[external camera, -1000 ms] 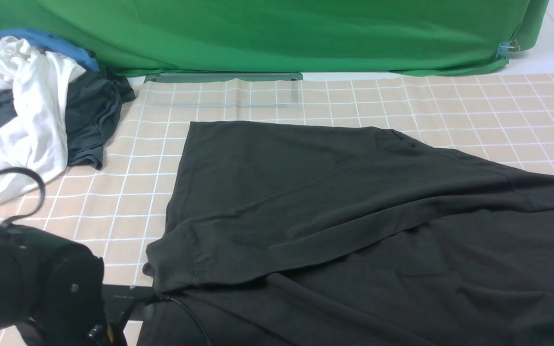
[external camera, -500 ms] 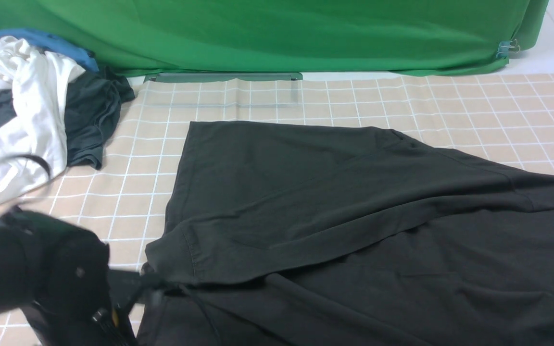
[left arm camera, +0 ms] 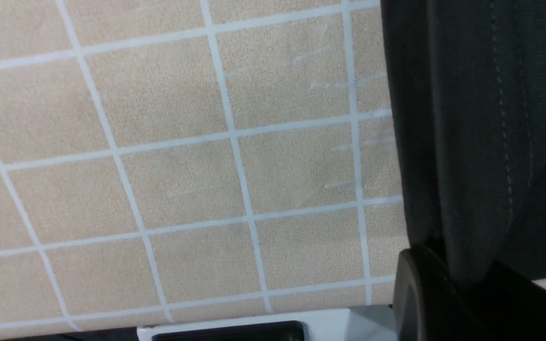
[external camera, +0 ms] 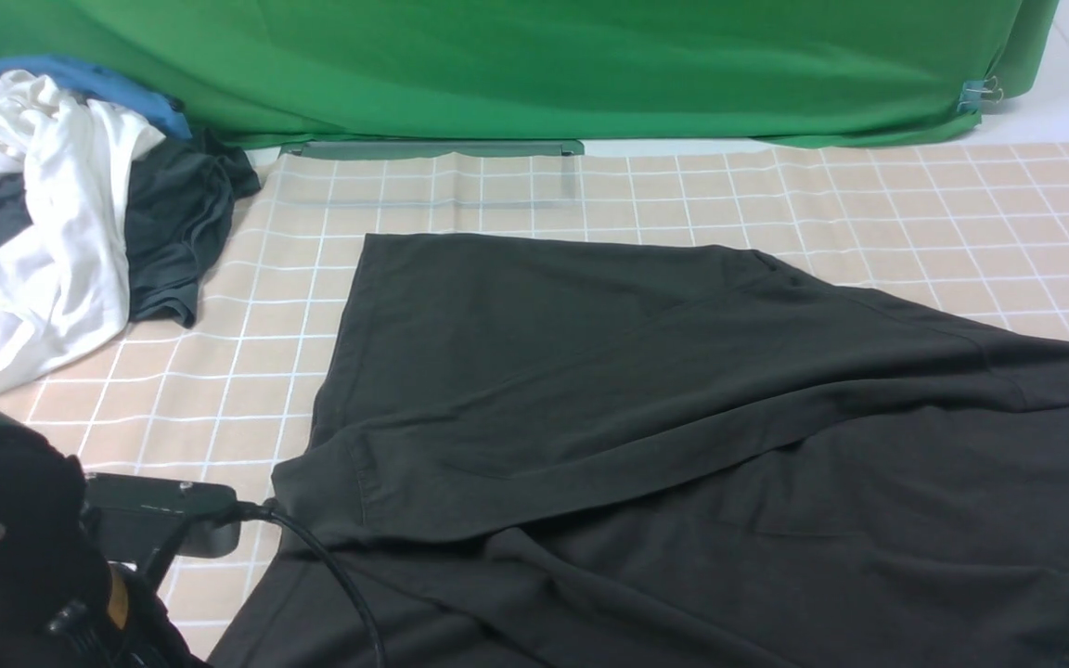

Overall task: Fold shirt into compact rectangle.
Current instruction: 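Grasp the near edge of the shirt at its hem and shoulder corners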

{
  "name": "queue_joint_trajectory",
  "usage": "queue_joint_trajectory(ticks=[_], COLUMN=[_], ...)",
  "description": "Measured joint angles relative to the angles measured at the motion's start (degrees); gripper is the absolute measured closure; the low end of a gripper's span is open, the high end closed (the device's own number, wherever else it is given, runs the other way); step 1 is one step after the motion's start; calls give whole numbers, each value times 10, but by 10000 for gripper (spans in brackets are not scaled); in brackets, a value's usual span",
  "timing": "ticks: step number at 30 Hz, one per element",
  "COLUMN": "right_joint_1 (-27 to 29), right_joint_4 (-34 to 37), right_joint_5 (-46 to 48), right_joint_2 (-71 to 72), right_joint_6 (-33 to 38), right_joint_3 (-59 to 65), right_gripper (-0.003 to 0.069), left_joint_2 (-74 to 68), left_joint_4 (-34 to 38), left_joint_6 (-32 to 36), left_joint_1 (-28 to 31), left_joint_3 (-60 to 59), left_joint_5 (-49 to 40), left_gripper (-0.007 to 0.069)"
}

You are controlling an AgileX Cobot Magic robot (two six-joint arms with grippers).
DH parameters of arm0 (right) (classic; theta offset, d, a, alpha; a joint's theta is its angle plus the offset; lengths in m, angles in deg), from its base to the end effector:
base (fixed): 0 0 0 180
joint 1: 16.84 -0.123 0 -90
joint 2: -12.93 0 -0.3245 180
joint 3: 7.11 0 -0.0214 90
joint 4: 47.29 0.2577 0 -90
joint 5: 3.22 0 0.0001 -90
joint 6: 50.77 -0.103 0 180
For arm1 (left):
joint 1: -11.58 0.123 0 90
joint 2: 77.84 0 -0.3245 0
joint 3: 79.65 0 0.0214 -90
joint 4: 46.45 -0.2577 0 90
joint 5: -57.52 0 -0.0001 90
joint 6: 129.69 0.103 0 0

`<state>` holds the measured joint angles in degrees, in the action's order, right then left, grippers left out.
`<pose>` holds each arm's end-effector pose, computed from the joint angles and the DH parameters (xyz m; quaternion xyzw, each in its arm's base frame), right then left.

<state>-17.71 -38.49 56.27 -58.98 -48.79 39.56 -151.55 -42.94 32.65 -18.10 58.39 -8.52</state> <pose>0.1394 0.0157 0.2249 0.0130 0.9975 0.0666 0.0174 0.1252 -0.0780 0.2393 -0.0919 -0.9953 0.0195 0.0248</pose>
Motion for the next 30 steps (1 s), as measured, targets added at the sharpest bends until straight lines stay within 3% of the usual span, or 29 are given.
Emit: queue_joint_trajectory(ticks=[4,11,12,17,23,26,29,30], right_joint_1=[-16,-157,-157,-270,-316,-319,-319,-319], right_joint_4=[3,7,7,-31,-71,-88,-113,-113], right_joint_5=[-25,-60,-61,-116,-123,-123,-128,-129], right_joint_2=[-17,-65,-67,-126,-167,-169,-171,-171], right_joint_6=[14,49,49,69,70,68,68,68], right_joint_3=[21,22,22,21,12,11,10,9], right_gripper=[95,87,85,67,88,211,468,510], left_joint_2=[1,1,1,1,1,1,1,1], left_joint_4=[0,0,0,0,0,0,0,0], left_joint_6=[0,2,3,13,16,17,17,17], left_joint_1=[0,0,0,0,0,0,0,0], left_joint_3=[0,0,0,0,0,0,8,11], left_joint_5=[9,20,20,20,22,25,31,31], left_gripper=[592,592,592,592,592,592,592,592])
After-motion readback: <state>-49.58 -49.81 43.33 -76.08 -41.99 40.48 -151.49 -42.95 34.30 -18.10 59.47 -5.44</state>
